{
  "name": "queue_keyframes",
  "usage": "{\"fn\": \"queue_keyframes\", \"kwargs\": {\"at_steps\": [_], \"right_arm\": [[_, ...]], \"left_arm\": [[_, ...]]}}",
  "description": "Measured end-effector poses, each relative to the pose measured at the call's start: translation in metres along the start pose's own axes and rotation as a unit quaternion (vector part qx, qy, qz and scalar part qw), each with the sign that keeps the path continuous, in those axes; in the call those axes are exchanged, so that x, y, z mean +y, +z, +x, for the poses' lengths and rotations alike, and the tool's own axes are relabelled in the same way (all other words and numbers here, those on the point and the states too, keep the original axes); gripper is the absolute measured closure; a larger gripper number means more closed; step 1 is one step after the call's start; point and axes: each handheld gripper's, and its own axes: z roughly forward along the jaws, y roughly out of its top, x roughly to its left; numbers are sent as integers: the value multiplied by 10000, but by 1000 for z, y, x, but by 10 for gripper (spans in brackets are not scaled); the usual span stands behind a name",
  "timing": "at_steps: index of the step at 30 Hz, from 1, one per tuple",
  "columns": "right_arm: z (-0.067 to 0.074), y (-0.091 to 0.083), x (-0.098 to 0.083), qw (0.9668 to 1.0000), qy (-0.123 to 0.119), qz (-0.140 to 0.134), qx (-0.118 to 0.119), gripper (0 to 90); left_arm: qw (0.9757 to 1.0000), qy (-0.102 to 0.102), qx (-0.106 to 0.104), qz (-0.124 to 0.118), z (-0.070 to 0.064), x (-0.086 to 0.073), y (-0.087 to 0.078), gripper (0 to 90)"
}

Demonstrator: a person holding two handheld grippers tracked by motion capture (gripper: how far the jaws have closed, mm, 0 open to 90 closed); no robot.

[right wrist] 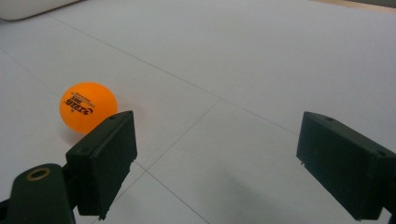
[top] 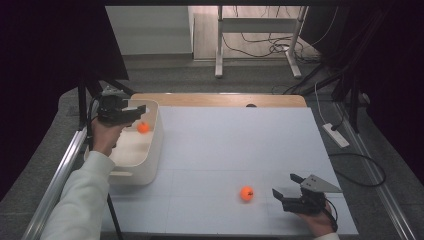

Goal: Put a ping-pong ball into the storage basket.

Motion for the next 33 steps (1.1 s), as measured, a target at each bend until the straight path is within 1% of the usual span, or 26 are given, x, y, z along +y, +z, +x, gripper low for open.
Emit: {"fn": "queue_keyframes", "kwargs": {"at_steps": [1,3,4,5,6,9,11,16,18,21,22,24,26,27,28,30,33], "right_arm": [[0,0,0,10000,-1,2,0,120],[0,0,0,10000,2,-1,9,120],[0,0,0,10000,1,0,12,120],[0,0,0,10000,1,0,12,120],[0,1,0,10000,2,-1,15,120],[0,0,0,10000,-3,-3,22,120],[-1,1,0,10000,1,6,20,119],[-2,1,0,10000,2,7,10,120],[-2,1,0,10000,6,-2,9,120],[-2,1,0,10000,1,5,20,120],[-2,1,0,10000,1,5,20,120],[-2,1,0,10000,12,-7,35,120],[-3,1,1,10000,29,-27,44,120],[-3,1,1,10000,29,-27,44,120],[-4,2,2,10000,46,-38,47,119],[-4,3,2,10000,35,-20,47,119],[-4,4,3,10000,29,-33,78,119]], "left_arm": [[10000,-20,-55,-28,0,0,-1,237],[9999,16,-101,-100,-1,0,-3,226],[9998,12,-163,-145,-1,0,-5,224],[9998,12,-163,-145,-1,0,-5,223],[9993,4,-294,-225,-2,0,-8,223],[9987,91,-385,-322,-5,1,-13,221],[9979,134,-513,-377,-9,1,-17,218],[9962,258,-702,-453,-18,2,-21,213],[9952,310,-785,-493,-22,2,-23,213],[9935,442,-904,-541,-31,2,-27,213],[9935,442,-904,-541,-31,2,-27,213],[9919,484,-1007,-606,-36,0,-31,214],[9909,504,-1086,-622,-40,-3,-32,215],[9909,504,-1086,-622,-40,-3,-32,216],[9903,531,-1123,-623,-42,-4,-33,216],[9884,543,-1244,-686,-46,-7,-36,217],[9867,548,-1337,-742,-49,-8,-38,217]]}}
